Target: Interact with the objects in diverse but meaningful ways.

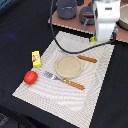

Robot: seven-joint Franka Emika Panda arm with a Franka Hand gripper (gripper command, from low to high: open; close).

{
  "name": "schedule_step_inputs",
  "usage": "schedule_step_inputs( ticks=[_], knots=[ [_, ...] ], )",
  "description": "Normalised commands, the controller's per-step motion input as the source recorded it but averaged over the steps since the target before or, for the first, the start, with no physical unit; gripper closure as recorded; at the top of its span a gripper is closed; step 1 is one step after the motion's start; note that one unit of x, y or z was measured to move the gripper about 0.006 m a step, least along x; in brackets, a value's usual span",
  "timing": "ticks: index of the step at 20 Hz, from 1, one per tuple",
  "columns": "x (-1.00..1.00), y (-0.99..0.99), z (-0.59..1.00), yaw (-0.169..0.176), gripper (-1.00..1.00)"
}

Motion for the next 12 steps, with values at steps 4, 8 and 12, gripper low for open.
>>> schedule_step_inputs(
  ticks=[4,8,12],
  knots=[
    [0.29,-0.88,0.33,-0.008,1.00],
    [0.16,-0.97,0.23,0.000,1.00],
    [0.02,-1.00,0.06,0.000,1.00]
  ],
)
